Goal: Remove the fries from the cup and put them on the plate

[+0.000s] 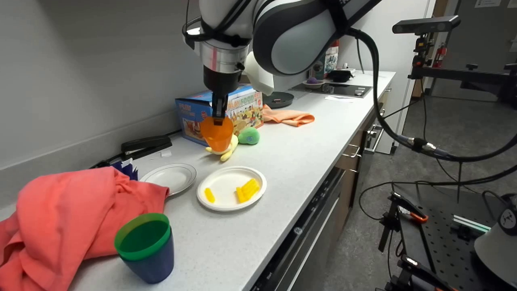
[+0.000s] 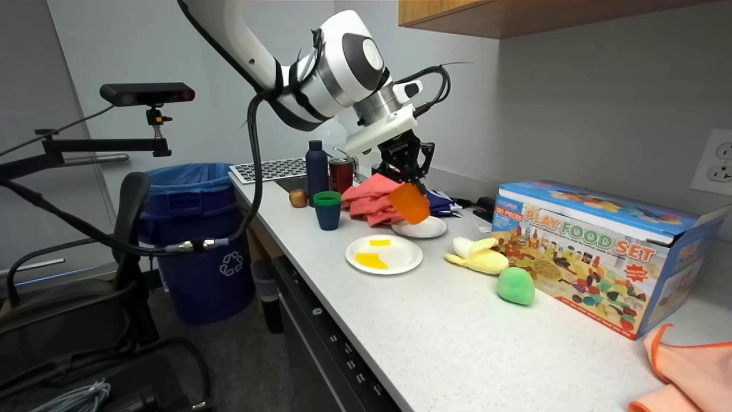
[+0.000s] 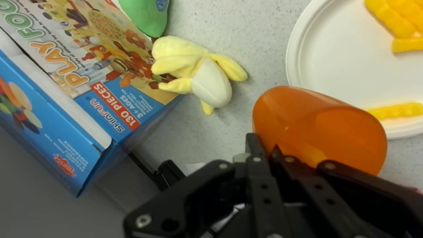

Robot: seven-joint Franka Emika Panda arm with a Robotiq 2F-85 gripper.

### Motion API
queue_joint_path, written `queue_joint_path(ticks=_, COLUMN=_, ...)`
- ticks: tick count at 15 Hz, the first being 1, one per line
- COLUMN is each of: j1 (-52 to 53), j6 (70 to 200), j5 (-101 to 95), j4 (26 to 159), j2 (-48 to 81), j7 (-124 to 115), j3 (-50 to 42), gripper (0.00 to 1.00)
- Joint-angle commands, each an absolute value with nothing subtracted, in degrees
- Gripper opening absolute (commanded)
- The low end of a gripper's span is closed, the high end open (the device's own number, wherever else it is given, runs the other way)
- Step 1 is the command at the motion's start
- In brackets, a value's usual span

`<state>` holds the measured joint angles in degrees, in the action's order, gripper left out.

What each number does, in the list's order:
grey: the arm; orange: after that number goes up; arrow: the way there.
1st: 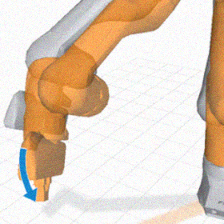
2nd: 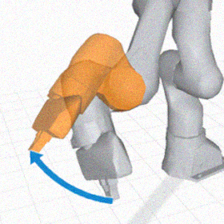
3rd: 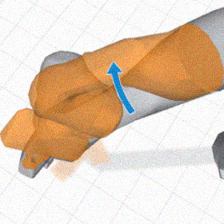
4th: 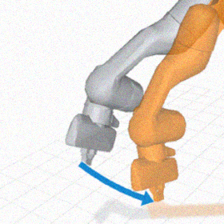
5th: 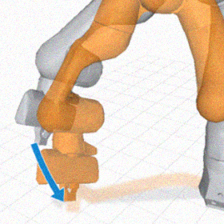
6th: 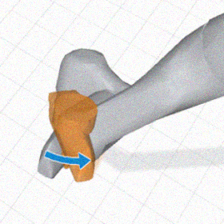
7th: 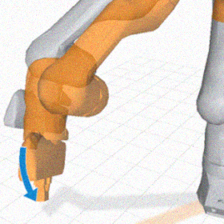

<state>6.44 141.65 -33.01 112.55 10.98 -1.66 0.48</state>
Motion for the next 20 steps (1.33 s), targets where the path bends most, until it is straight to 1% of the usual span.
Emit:
queue_joint_path(ticks=1, j1=6.31, j6=141.54, j5=-32.91, j4=112.6, j2=10.87, j7=-1.54, j3=0.62, gripper=0.04)
queue_joint_path(ticks=19, j1=6.3, j6=141.54, j5=-32.91, j4=112.76, j2=10.8, j7=-1.53, j3=0.62, gripper=0.04)
queue_joint_path(ticks=20, j1=6.3, j6=141.54, j5=-32.91, j4=112.76, j2=10.8, j7=-1.53, j3=0.62, gripper=0.01)
